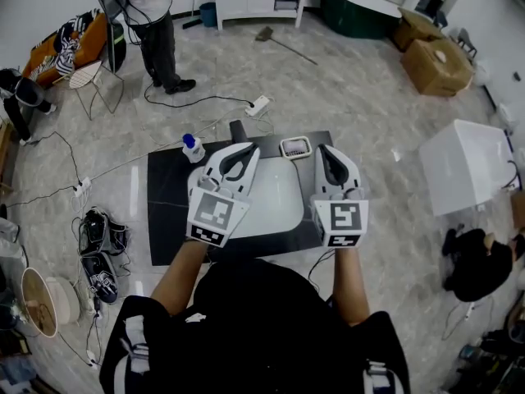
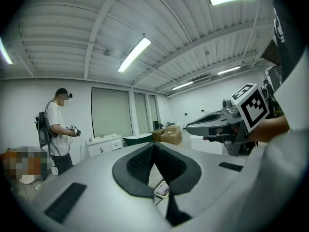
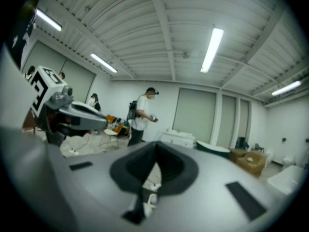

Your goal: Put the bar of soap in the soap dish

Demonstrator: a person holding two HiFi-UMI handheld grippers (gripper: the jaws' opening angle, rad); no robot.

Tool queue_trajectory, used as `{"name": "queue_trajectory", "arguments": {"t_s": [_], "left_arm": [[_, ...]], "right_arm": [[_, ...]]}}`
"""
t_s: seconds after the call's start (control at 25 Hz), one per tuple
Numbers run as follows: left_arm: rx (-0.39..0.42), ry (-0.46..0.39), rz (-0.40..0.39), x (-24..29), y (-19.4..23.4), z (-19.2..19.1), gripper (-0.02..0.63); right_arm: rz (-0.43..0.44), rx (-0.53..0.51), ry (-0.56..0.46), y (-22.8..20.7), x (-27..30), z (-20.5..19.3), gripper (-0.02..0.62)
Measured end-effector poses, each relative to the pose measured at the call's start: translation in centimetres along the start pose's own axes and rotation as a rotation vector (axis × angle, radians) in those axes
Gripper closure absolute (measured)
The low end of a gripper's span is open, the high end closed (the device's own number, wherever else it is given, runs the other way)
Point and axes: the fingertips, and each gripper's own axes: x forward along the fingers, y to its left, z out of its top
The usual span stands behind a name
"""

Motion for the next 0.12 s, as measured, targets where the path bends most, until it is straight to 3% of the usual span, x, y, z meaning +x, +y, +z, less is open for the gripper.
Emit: {"name": "queue_trajectory", "arguments": {"t_s": [0.12], "left_arm": [[-0.003, 0.001, 0.001, -0.06, 0.06, -0.25, 0.581]], "right_arm": [[0.003, 0.004, 0.000, 0.16, 0.10, -0.17, 0.561]]}}
